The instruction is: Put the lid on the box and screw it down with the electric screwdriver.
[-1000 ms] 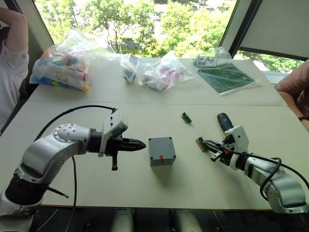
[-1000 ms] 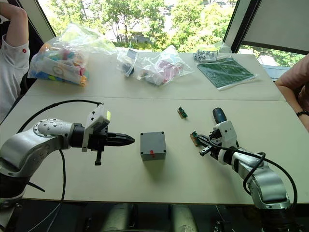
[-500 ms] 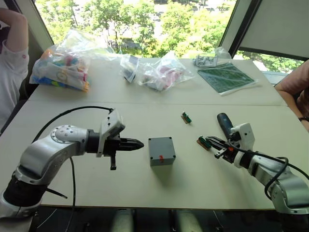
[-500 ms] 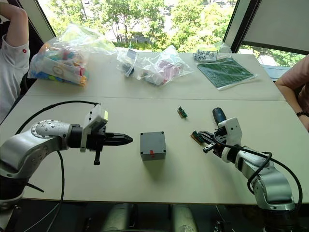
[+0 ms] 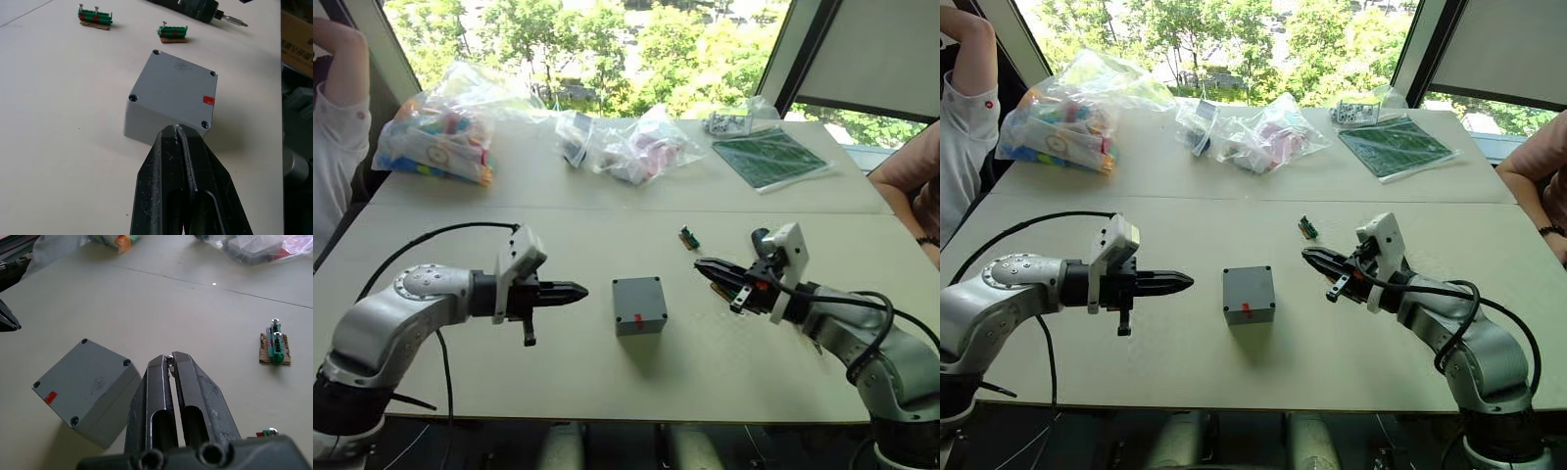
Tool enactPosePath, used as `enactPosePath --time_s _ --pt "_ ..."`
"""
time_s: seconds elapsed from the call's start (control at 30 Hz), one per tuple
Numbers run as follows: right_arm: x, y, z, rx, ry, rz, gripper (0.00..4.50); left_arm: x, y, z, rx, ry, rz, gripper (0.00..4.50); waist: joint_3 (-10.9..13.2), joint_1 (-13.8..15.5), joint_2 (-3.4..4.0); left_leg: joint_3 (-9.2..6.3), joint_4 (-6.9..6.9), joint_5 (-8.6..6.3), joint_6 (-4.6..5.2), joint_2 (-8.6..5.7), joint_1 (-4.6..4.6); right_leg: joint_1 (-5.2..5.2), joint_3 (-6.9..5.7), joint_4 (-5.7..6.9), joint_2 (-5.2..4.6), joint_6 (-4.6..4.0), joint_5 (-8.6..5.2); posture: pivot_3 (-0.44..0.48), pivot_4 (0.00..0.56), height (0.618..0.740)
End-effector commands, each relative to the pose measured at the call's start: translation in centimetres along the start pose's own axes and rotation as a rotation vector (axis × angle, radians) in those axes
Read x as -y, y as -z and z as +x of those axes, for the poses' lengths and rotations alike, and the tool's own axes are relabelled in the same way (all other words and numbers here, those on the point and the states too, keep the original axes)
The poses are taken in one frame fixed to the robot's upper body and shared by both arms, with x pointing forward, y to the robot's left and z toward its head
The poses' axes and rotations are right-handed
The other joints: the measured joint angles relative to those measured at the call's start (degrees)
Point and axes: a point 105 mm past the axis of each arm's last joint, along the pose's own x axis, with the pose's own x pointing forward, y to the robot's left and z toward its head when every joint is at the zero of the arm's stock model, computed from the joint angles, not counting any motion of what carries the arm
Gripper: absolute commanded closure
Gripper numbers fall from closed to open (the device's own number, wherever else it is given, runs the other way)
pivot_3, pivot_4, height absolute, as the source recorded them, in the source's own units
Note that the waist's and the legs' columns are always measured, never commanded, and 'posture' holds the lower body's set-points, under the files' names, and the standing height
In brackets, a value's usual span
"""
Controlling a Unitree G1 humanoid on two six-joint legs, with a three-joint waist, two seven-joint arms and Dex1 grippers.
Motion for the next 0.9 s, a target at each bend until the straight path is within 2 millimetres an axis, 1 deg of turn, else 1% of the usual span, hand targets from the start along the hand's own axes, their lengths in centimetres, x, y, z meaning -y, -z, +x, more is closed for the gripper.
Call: enactPosePath --time_s 0.03,0.2,0.4,0.57,0.8,0.9 --pt "-0.8 -1.4 0.7 0.041 -0.052 -0.022 4.42 0.7 -1.0 -0.3 0.024 -0.009 0.036 4.5 0.0 0.23 0.0 0.0 0.01 0.0 0.0 0.0 -0.01 0.0 0.0 0.0 0.0 0.0 0.0 0.0 0.15 0.74" --pt "-1.6 -0.8 1.6 0.005 -0.128 -0.025 4.42 1.3 -0.8 -0.1 0.038 -0.024 0.023 4.5 0.0 0.15 0.0 0.06 0.05 0.0 -0.01 -0.01 -0.02 0.01 0.01 -0.01 -0.02 0.0 0.0 0.0 0.15 0.74" --pt "-1.6 -0.1 2.4 -0.046 -0.191 -0.026 4.42 1.5 -1.1 -0.4 0.047 -0.049 0.025 4.5 0.0 -0.02 0.0 0.04 0.05 0.0 -0.01 0.08 0.0 -0.01 0.01 0.01 0.09 -0.1 0.06 0.0 0.15 0.74" --pt "-1.8 0.6 2.5 -0.069 -0.195 -0.026 4.42 1.9 -1.0 -0.4 0.056 -0.051 0.014 4.5 0.0 0.12 0.0 0.05 0.07 0.01 -0.02 0.17 0.01 -0.01 0.01 0.01 0.16 -0.15 0.09 0.0 0.15 0.74" --pt "-2.0 0.4 3.4 -0.044 -0.19 -0.031 4.42 1.9 -0.9 -0.2 0.051 -0.048 0.01 4.5 0.0 0.02 0.0 0.06 0.06 0.01 -0.02 0.23 0.01 -0.03 0.01 0.01 0.22 -0.18 0.11 0.0 0.15 0.74" --pt "-1.8 0.6 3.7 -0.048 -0.187 -0.042 4.42 1.9 -0.9 -0.2 0.051 -0.047 0.011 4.5 0.0 0.02 0.0 0.06 0.07 0.02 -0.03 0.25 0.01 -0.04 0.01 0.01 0.24 -0.22 0.13 0.0 0.15 0.74"
